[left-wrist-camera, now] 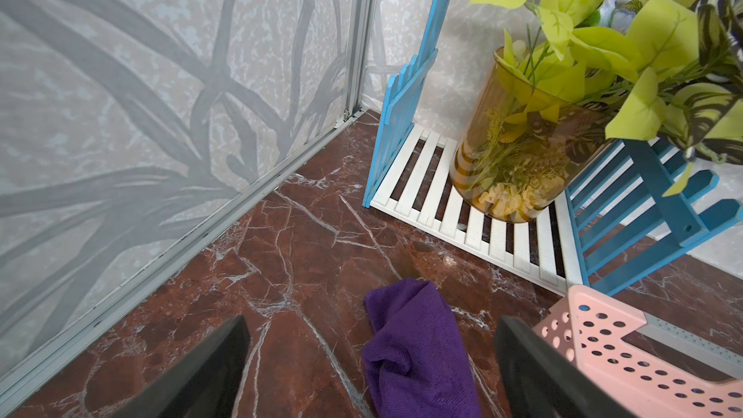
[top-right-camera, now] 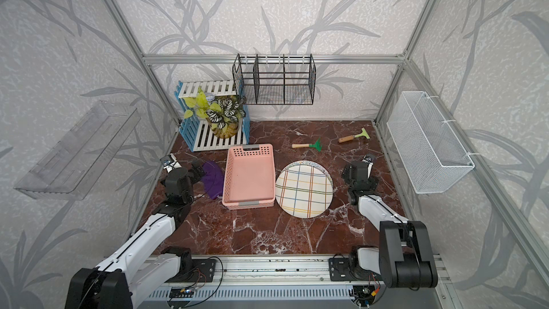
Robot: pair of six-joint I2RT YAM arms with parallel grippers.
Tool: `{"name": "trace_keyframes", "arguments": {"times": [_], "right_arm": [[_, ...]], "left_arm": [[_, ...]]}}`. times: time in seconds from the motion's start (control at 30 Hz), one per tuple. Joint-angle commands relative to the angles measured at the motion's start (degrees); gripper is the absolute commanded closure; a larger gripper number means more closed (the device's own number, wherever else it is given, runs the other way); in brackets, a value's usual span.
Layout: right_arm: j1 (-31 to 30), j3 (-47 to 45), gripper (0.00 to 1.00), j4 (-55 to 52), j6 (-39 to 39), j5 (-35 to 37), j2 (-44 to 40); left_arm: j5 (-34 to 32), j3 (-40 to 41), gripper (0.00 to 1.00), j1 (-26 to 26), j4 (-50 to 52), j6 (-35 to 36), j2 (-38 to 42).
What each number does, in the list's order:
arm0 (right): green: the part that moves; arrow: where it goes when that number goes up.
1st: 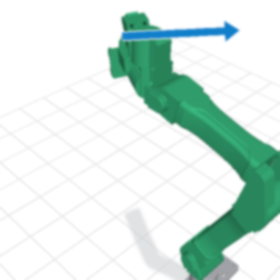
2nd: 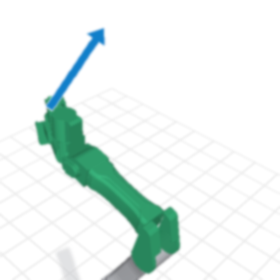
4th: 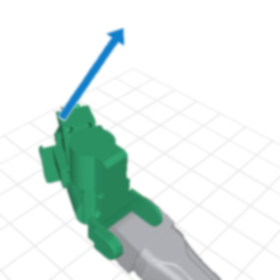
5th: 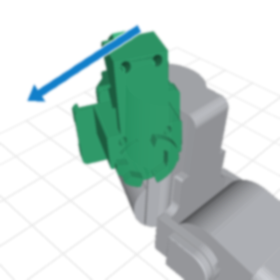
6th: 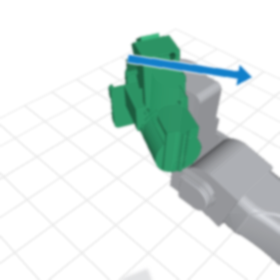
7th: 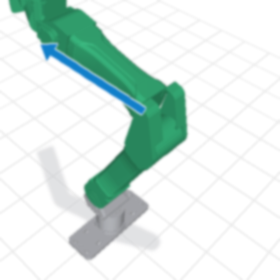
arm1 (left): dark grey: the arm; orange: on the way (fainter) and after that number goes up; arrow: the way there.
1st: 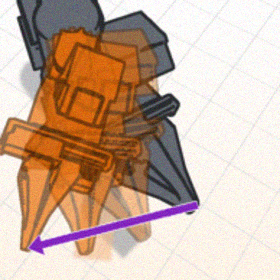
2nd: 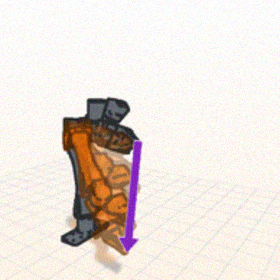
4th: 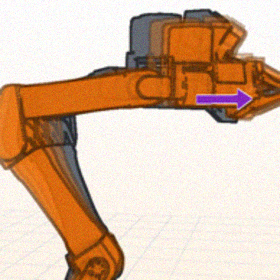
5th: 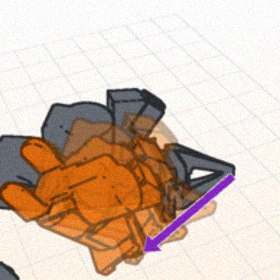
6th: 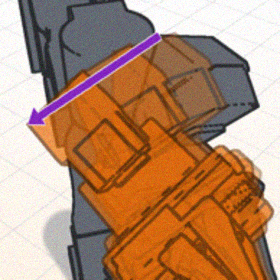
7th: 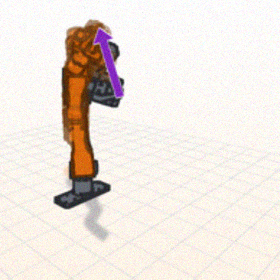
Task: Wipe the wet plate dry
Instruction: Reset both arms
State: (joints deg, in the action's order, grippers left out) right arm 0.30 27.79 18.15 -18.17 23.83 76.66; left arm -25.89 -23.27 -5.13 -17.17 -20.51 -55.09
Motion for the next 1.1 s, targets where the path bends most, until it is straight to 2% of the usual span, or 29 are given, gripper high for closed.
{"name": "trace_keyframes", "arguments": {"times": [0.0,0.1,0.23,0.27,0.33,0.37,0.4,0.47,0.5,0.57,0.63,0.8,0.97,1.03,1.07], "right_arm": [[0.28,0.25,0.01,11.50,4.13,2.62,4.70],[-0.39,2.31,0.01,13.18,6.95,0.05,8.65],[-2.65,0.29,0.01,17.97,12.24,-4.43,9.13],[-2.47,-1.48,0.01,21.91,12.93,-7.25,9.15],[-0.46,-8.41,0.01,42.53,12.63,-10.36,14.59],[-0.17,-7.81,0.01,38.04,11.47,-10.63,12.05],[0.02,-5.35,0.01,27.53,11.14,-11.10,9.96],[-0.25,-7.33,0.01,38.44,12.69,-11.44,13.78],[-0.29,-7.61,0.01,38.70,12.40,-11.25,13.63],[-0.29,-5.34,0.01,28.68,11.70,-10.97,10.26],[-0.38,-6.12,0.01,32.61,12.01,-10.87,11.49],[-0.38,-5.64,0.01,30.46,11.98,-10.98,10.71],[-0.45,-5.49,0.01,30.04,12.02,-10.92,10.69],[-0.43,-5.47,0.01,29.93,12.02,-10.94,10.62],[-0.47,-5.47,0.01,30.04,12.07,-10.89,10.65]], "left_arm": [[-1.88,2.10,0.00,0.29,-3.16,1.02,1.50],[-2.15,2.74,0.00,0.29,-3.50,1.01,1.82],[-2.58,2.81,0.00,0.29,-3.20,1.58,1.39],[-2.42,2.78,0.00,0.29,-3.22,1.73,1.19],[-2.13,2.84,0.00,0.29,-3.91,1.78,0.76],[-2.01,2.89,0.00,0.29,-4.32,1.79,0.55],[-1.98,3.25,0.00,0.29,-4.79,1.89,0.21],[-2.20,4.63,0.00,0.29,-7.12,1.86,-0.68],[-2.29,6.01,0.00,0.29,-9.80,1.80,-1.44],[-2.23,7.34,0.00,0.29,-16.12,3.02,-3.76],[-2.00,5.96,0.00,0.25,-16.41,4.98,-5.72],[-3.06,6.00,0.00,0.29,-26.32,10.39,-13.76],[1.69,6.79,0.00,0.33,-39.84,15.73,-24.25],[3.23,5.24,0.00,0.73,-39.15,16.95,-25.34],[5.20,6.33,0.00,1.63,-43.33,17.57,-26.88]]}}
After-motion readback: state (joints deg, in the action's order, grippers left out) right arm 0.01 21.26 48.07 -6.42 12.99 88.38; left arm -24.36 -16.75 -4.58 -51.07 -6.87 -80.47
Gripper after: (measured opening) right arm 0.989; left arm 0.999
